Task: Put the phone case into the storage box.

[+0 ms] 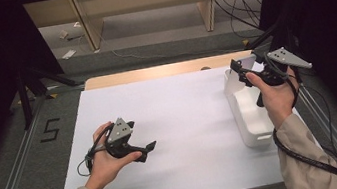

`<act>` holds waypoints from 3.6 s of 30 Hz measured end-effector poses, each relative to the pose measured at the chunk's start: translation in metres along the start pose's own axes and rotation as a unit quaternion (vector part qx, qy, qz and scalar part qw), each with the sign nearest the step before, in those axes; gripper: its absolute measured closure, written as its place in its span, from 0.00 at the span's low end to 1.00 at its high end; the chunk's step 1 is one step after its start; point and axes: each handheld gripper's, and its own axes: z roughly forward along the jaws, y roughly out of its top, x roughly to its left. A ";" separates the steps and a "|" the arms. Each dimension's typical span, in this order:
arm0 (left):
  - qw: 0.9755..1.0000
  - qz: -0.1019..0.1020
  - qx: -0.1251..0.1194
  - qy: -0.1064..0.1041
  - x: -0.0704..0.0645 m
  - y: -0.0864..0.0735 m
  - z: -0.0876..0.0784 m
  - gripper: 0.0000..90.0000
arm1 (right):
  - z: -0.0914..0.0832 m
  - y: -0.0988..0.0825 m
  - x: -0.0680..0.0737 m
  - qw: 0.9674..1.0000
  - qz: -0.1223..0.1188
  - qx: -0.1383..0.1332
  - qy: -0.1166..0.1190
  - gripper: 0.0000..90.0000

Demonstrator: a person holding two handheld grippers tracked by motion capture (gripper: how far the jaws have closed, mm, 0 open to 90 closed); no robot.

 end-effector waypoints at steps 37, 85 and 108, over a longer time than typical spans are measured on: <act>1.000 0.001 -0.001 0.001 0.000 0.000 0.000 0.00 | -0.003 -0.002 -0.012 1.000 0.003 0.005 -0.028 0.21; 1.000 0.002 -0.003 0.005 0.001 0.001 -0.001 0.01 | -0.007 -0.005 -0.028 0.998 0.011 0.010 -0.063 0.21; 1.000 0.004 -0.003 0.005 0.000 0.001 -0.001 0.01 | -0.006 -0.009 -0.031 0.997 0.008 0.018 -0.070 0.21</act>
